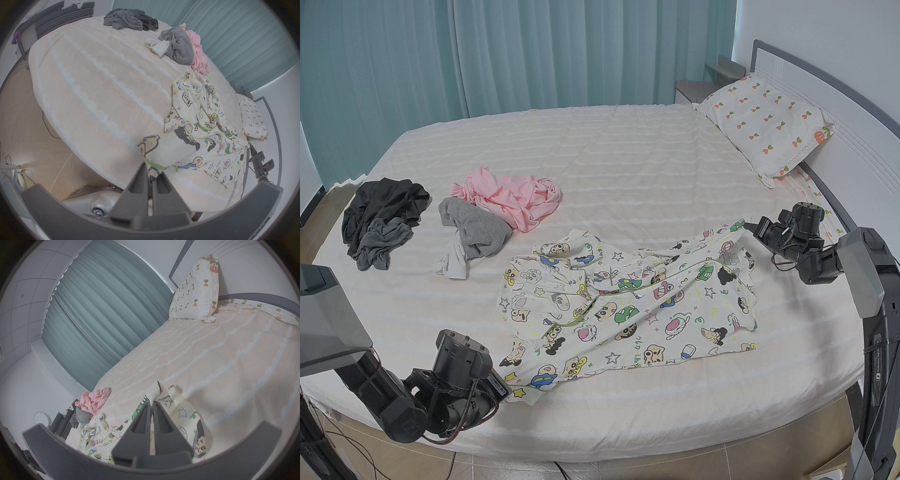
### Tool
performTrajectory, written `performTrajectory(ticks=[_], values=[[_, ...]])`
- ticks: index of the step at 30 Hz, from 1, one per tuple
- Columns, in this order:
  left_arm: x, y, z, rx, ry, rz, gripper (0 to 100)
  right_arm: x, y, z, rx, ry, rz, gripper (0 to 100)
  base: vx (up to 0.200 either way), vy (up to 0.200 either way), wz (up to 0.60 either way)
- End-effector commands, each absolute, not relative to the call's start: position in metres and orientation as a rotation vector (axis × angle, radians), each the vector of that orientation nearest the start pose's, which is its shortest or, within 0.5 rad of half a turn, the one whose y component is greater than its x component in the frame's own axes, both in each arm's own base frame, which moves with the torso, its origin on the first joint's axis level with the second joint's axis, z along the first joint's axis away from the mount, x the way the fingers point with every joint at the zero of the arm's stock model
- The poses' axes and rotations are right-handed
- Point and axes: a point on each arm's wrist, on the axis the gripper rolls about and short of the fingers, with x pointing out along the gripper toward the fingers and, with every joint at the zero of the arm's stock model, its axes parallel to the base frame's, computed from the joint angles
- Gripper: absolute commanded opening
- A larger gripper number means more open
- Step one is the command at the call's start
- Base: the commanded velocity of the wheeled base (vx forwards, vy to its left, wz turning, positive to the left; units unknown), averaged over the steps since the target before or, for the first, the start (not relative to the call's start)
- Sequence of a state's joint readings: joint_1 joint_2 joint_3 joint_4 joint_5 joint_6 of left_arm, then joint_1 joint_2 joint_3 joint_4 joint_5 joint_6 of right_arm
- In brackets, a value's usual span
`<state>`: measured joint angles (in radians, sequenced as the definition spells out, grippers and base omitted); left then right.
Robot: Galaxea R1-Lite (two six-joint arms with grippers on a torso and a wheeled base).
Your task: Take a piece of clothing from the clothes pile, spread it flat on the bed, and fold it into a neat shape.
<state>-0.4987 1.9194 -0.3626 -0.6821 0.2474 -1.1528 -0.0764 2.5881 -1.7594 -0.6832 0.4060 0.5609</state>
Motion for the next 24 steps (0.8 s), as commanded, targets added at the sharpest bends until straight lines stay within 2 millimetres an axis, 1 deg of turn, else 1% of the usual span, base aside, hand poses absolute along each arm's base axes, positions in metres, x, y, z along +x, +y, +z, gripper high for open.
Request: performTrajectory(ticks=[1, 5, 10, 15, 18, 19, 21, 24], values=[[0.221, -0.113, 0.021, -0.745, 0.816, 0.285, 0, 0.538, -0.027, 0.054, 0.586, 0.202, 0.268, 0, 0.0, 0.0, 0.0], [0.222, -0.113, 0.016, -0.739, 0.819, 0.298, 0, 0.542, -0.023, 0.058, 0.576, 0.159, 0.268, 0, 0.0, 0.0, 0.0], [0.221, -0.113, 0.016, -0.739, 0.822, 0.295, 0, 0.545, -0.015, 0.062, 0.569, 0.13, 0.279, 0, 0.0, 0.0, 0.0], [0.22, -0.113, 0.016, -0.737, 0.825, 0.299, 0, 0.546, -0.016, 0.06, 0.57, 0.13, 0.268, 0, 0.0, 0.0, 0.0], [0.219, -0.112, 0.016, -0.735, 0.827, 0.3, 0, 0.544, -0.022, 0.057, 0.575, 0.155, 0.245, 0, 0.0, 0.0, 0.0], [0.219, -0.112, 0.015, -0.735, 0.828, 0.301, 0, 0.543, -0.024, 0.058, 0.577, 0.168, 0.238, 100, 0.0, 0.0, 0.0], [0.219, -0.112, 0.015, -0.734, 0.829, 0.302, 0, 0.541, -0.029, 0.06, 0.582, 0.184, 0.223, 100, 0.0, 0.0, 0.0], [0.219, -0.112, 0.016, -0.735, 0.828, 0.299, 0, 0.54, -0.031, 0.059, 0.586, 0.201, 0.215, 100, 0.0, 0.0, 0.0]])
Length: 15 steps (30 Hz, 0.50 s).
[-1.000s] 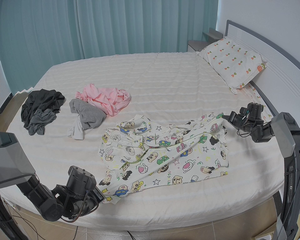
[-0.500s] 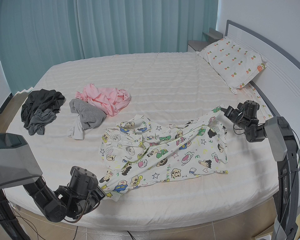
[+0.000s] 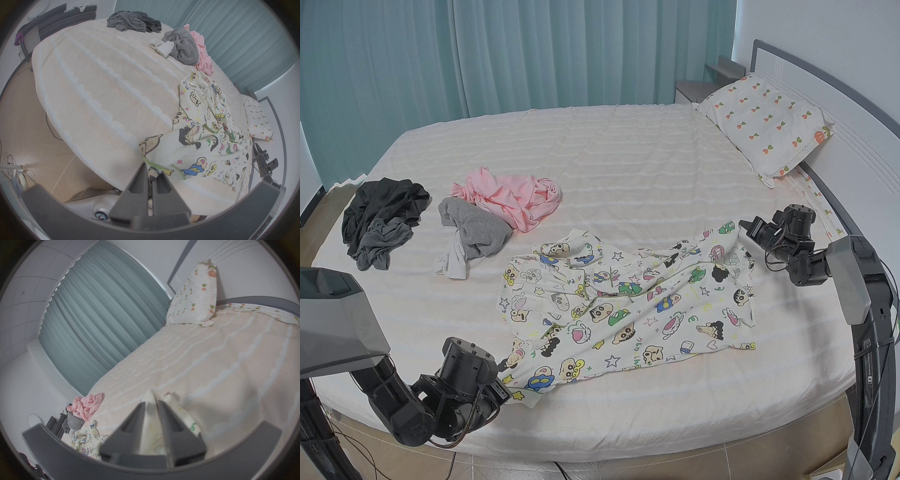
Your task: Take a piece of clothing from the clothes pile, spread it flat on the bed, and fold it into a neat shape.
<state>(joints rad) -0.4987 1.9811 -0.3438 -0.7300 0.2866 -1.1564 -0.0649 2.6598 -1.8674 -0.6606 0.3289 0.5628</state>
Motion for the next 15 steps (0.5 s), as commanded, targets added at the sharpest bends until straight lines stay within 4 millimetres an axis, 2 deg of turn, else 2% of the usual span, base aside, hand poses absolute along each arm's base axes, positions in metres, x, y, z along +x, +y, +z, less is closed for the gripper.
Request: performTrajectory(ticks=[1, 6, 8, 10, 11, 13, 14, 15], values=[[0.218, -0.112, 0.016, -0.735, 0.828, 0.299, 0, 0.539, -0.032, 0.057, 0.587, 0.215, 0.211, 100, 0.0, 0.0, 0.0], [0.218, -0.112, 0.016, -0.735, 0.828, 0.299, 0, 0.526, -0.046, 0.06, 0.606, 0.284, 0.17, 100, 0.0, 0.0, 0.0], [0.217, -0.111, 0.016, -0.735, 0.83, 0.301, 0, 0.511, -0.06, 0.063, 0.622, 0.313, 0.13, 100, 0.0, 0.0, 0.0], [0.216, -0.111, 0.015, -0.733, 0.834, 0.303, 0, 0.486, -0.067, 0.061, 0.638, 0.379, 0.097, 100, 0.0, 0.0, 0.0], [0.216, -0.11, 0.015, -0.733, 0.834, 0.304, 0, 0.482, -0.068, 0.061, 0.64, 0.387, 0.095, 100, 0.0, 0.0, 0.0], [0.216, -0.111, 0.015, -0.734, 0.834, 0.301, 0, 0.443, -0.075, 0.056, 0.663, 0.474, 0.094, 100, 0.0, 0.0, 0.0], [0.216, -0.111, 0.015, -0.733, 0.834, 0.3, 0, 0.428, -0.076, 0.056, 0.67, 0.493, 0.098, 100, 0.0, 0.0, 0.0], [0.216, -0.111, 0.015, -0.733, 0.834, 0.3, 0, 0.424, -0.077, 0.056, 0.673, 0.5, 0.099, 100, 0.0, 0.0, 0.0]])
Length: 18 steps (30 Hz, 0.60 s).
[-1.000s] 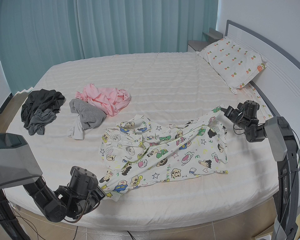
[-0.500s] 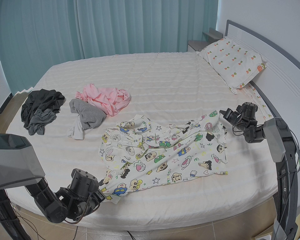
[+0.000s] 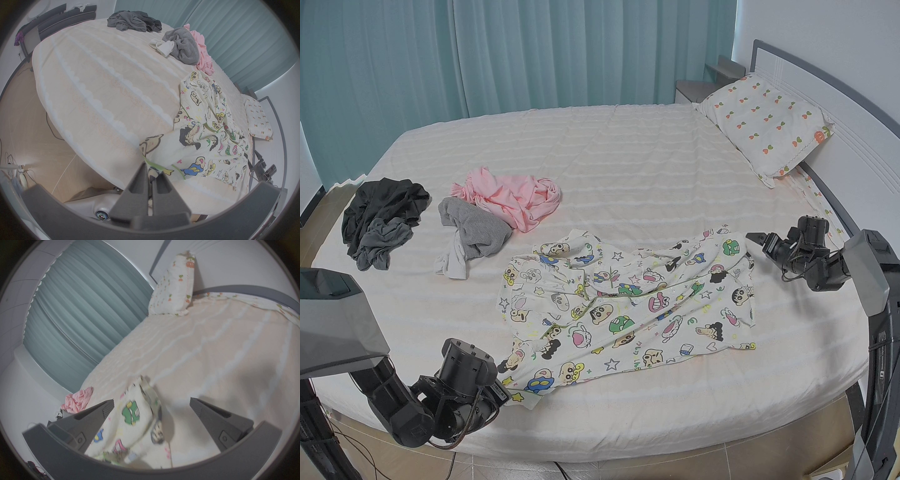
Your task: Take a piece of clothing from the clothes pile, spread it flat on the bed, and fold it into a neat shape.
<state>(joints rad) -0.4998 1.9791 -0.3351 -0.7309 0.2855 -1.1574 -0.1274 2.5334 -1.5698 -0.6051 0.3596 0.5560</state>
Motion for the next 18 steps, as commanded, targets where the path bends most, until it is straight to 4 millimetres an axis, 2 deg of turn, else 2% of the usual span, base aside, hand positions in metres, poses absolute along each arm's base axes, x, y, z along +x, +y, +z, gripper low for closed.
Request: performTrajectory(ticks=[1, 3, 5, 6, 9, 10, 11, 13, 14, 16, 18], values=[[0.216, -0.111, 0.016, -0.733, 0.833, 0.299, 0, 0.4, -0.077, 0.052, 0.688, 0.538, 0.095, 100, 0.0, 0.0, 0.0], [0.217, -0.111, 0.016, -0.735, 0.829, 0.293, 0, 0.369, -0.071, 0.045, 0.718, 0.61, 0.074, 100, 0.0, 0.0, 0.0], [0.218, -0.112, 0.017, -0.742, 0.819, 0.285, 0, 0.352, -0.068, 0.039, 0.737, 0.658, 0.056, 100, 0.0, 0.0, 0.0], [0.219, -0.113, 0.017, -0.748, 0.807, 0.275, 0, 0.332, -0.063, 0.028, 0.754, 0.724, 0.034, 100, 0.0, 0.0, 0.0], [0.22, -0.113, 0.018, -0.754, 0.799, 0.269, 0, 0.306, -0.058, 0.022, 0.78, 0.782, 0.014, 100, 0.0, 0.0, 0.0], [0.22, -0.113, 0.018, -0.754, 0.799, 0.269, 0, 0.306, -0.058, 0.022, 0.78, 0.782, 0.014, 100, 0.0, 0.0, 0.0], [0.22, -0.113, 0.018, -0.756, 0.796, 0.268, 0, 0.291, -0.054, 0.016, 0.791, 0.823, 0.004, 100, 0.0, 0.0, 0.0], [0.221, -0.113, 0.018, -0.757, 0.795, 0.267, 0, 0.278, -0.048, 0.006, 0.79, 0.868, 0.004, 100, 0.0, 0.0, 0.0], [0.221, -0.113, 0.018, -0.757, 0.795, 0.267, 0, 0.278, -0.048, 0.006, 0.79, 0.868, 0.004, 100, 0.0, 0.0, 0.0], [0.22, -0.113, 0.018, -0.755, 0.793, 0.267, 0, 0.267, -0.042, -0.012, 0.788, 0.912, 0.013, 100, 0.0, 0.0, 0.0], [0.22, -0.113, 0.019, -0.756, 0.792, 0.266, 0, 0.265, -0.041, -0.019, 0.776, 0.917, 0.02, 100, 0.0, 0.0, 0.0]])
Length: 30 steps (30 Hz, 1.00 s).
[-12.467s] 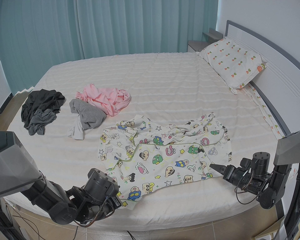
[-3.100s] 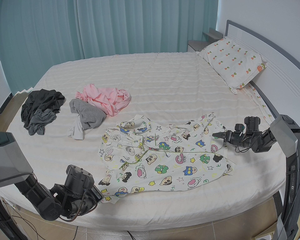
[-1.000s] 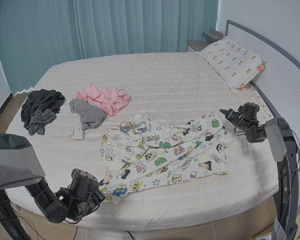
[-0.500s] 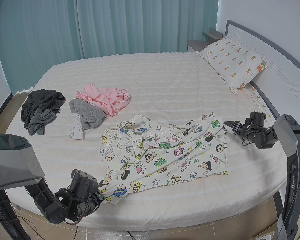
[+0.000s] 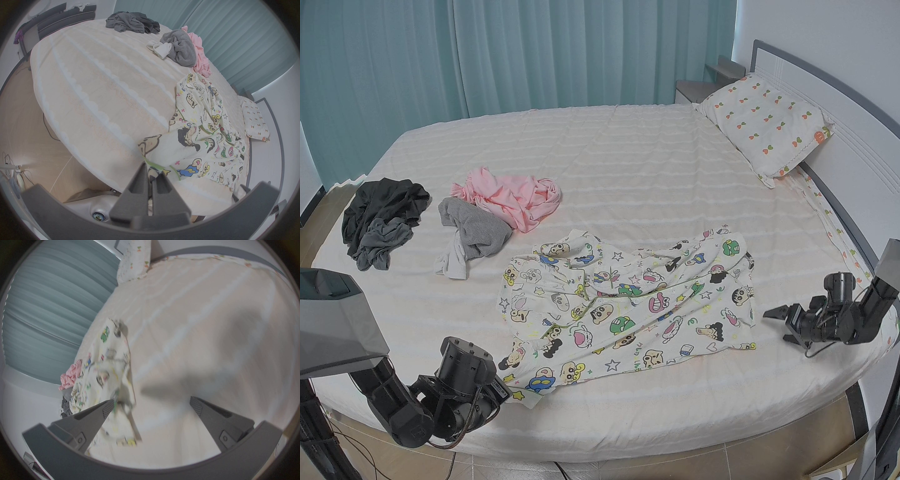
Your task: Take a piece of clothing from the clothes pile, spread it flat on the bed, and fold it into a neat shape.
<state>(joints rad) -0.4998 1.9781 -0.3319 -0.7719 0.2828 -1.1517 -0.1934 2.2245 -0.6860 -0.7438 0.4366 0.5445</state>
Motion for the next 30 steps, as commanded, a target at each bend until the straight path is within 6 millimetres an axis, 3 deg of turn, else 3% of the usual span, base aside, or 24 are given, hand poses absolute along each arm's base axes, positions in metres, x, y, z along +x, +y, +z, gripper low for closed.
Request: performTrajectory(ticks=[1, 7, 13, 17, 30], values=[[0.22, -0.112, 0.019, -0.756, 0.793, 0.268, 0, 0.262, -0.04, -0.028, 0.747, 0.914, 0.04, 100, 0.0, 0.0, 0.0], [0.22, -0.113, 0.019, -0.758, 0.792, 0.266, 0, 0.267, -0.022, -0.033, 0.682, 0.853, 0.126, 100, 0.0, 0.0, 0.0], [0.22, -0.113, 0.018, -0.757, 0.794, 0.269, 0, 0.29, 0.0, -0.004, 0.733, 0.743, 0.195, 100, 0.0, 0.0, 0.0], [0.22, -0.113, 0.018, -0.757, 0.794, 0.269, 0, 0.297, 0.012, -0.011, 0.72, 0.761, 0.211, 100, 0.0, 0.0, 0.0], [0.219, -0.113, 0.019, -0.756, 0.793, 0.269, 0, 0.318, 0.019, -0.017, 0.71, 0.734, 0.239, 100, 0.0, 0.0, 0.0]])
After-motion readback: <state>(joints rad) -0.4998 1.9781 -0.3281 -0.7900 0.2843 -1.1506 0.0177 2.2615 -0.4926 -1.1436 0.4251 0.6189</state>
